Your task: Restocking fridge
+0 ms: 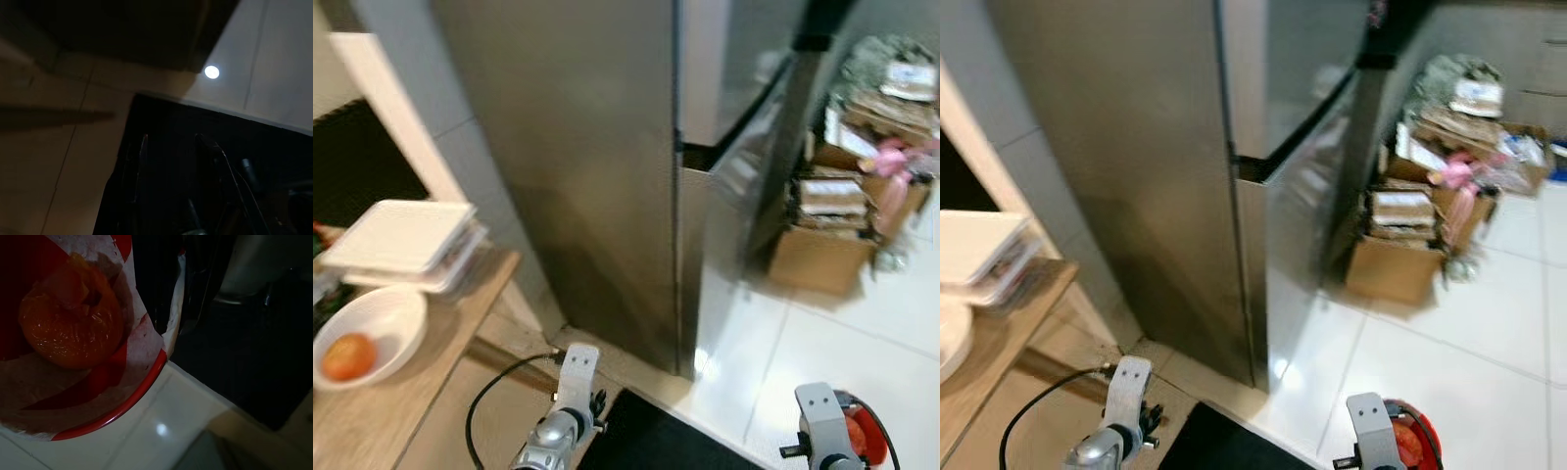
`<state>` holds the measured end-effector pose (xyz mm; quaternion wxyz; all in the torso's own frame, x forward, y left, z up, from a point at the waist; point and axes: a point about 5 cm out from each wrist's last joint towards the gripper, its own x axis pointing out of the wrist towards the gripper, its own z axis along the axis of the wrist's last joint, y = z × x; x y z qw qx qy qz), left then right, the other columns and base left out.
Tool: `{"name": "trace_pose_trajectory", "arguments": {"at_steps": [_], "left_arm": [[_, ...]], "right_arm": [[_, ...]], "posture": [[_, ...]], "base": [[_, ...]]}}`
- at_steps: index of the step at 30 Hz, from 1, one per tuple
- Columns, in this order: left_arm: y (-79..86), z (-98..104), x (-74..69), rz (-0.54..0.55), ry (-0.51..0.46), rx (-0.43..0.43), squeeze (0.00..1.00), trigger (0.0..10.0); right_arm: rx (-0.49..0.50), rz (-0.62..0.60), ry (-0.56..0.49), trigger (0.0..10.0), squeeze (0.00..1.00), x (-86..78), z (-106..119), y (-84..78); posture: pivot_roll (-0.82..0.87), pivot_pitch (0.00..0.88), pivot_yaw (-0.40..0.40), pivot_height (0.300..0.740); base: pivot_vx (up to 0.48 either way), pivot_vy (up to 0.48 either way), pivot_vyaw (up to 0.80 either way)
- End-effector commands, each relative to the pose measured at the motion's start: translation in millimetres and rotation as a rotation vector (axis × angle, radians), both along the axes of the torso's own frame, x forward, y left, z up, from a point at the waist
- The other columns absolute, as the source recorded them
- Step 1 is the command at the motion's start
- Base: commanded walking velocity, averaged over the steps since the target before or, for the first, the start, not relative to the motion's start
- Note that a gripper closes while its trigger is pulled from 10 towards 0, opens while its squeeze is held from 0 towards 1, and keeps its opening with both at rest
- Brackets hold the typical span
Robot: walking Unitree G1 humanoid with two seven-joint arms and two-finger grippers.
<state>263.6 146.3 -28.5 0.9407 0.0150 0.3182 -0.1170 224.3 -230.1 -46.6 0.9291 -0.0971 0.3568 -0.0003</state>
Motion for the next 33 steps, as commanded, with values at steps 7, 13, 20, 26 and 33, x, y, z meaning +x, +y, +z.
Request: {"name": "trace_pose_trajectory", "arguments": {"at_steps": [7,13,20,26,33], "left_arm": [[2.8,-3.4,-3.8,-0.009,0.016,0.015,0.0,10.0],[0.2,-1.5,-2.5,-0.022,-0.007,0.011,0.0,10.0],[0.8,0.0,-1.7,-0.02,-0.026,0.003,0.0,10.0],[2.7,0.6,-1.4,0.0,-0.034,0.002,0.0,10.0],[3.5,0.4,-1.6,0.015,-0.036,0.001,0.0,10.0]], "right_arm": [[0.002,-0.025,0.005,10.0,0.0,-3.0,-1.5,-2.4],[0.002,-0.024,0.004,10.0,0.0,-4.1,-2.0,-3.0],[0.003,-0.027,0.014,10.0,0.0,-8.4,-4.5,-4.3],[0.006,-0.027,0.014,10.0,0.0,-9.1,-4.8,-4.9],[0.005,-0.024,0.013,10.0,0.0,-8.7,-4.6,-5.2]], "posture": [[-0.09,0.083,0.088,0.74],[-0.09,0.086,0.093,0.74],[-0.09,0.09,0.093,0.74],[-0.09,0.091,0.09,0.74],[-0.09,0.093,0.09,0.74]], "base": [[0.0,0.0,-0.55],[0.0,0.0,0.0],[0.0,0.0,0.0],[0.0,0.0,0.0],[0.0,0.0,0.0]]}}
